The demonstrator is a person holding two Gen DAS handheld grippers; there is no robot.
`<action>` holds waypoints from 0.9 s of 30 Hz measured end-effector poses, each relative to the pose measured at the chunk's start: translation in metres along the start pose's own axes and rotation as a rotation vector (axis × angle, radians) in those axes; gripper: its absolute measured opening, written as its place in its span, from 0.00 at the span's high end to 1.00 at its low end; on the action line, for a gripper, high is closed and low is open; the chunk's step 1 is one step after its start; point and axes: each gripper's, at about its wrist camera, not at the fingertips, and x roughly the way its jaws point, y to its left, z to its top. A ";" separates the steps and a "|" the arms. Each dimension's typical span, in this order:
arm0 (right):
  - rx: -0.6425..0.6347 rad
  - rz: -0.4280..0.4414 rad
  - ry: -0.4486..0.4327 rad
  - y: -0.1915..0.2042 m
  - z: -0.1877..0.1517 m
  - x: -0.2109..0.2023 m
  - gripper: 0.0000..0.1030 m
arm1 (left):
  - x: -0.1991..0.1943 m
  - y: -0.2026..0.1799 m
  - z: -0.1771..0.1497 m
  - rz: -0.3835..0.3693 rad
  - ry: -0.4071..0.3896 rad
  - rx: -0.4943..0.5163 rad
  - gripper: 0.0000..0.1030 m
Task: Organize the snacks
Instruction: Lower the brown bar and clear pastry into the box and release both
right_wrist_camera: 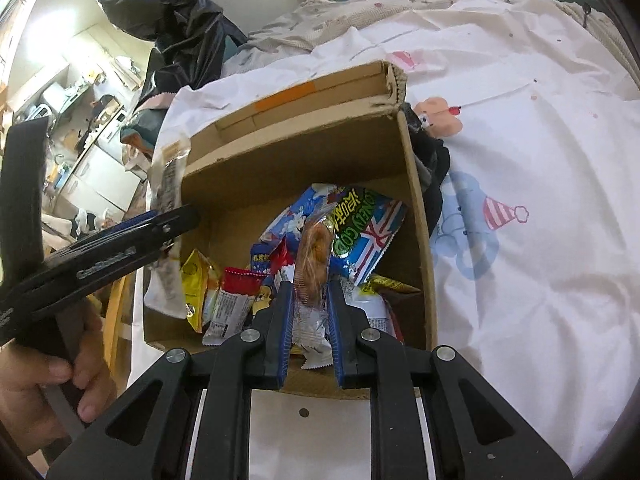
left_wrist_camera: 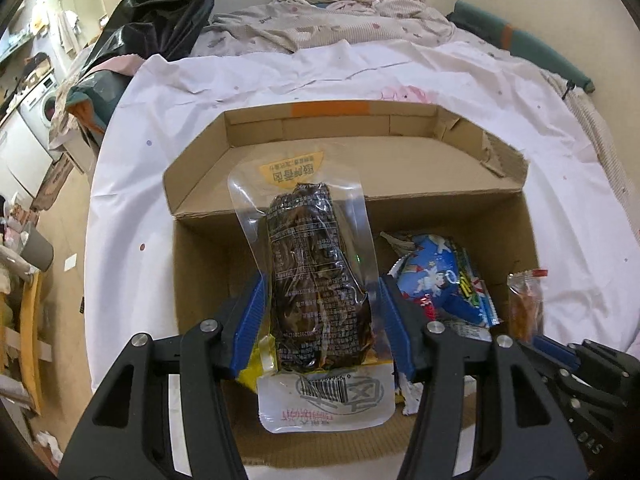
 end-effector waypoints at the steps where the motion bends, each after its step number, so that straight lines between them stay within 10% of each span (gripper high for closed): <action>1: 0.005 -0.002 0.005 -0.001 0.000 0.001 0.83 | 0.003 -0.001 0.000 0.004 0.002 0.005 0.49; 18: 0.067 0.017 0.018 -0.011 0.004 0.004 0.78 | 0.003 -0.004 -0.008 0.047 -0.010 0.016 0.26; 22: 0.081 0.018 -0.057 -0.010 0.004 -0.010 0.22 | -0.018 0.008 -0.007 0.037 -0.067 -0.027 0.15; 27: 0.078 0.037 -0.107 -0.008 0.007 -0.021 0.22 | -0.043 0.018 -0.010 0.034 -0.104 -0.043 0.14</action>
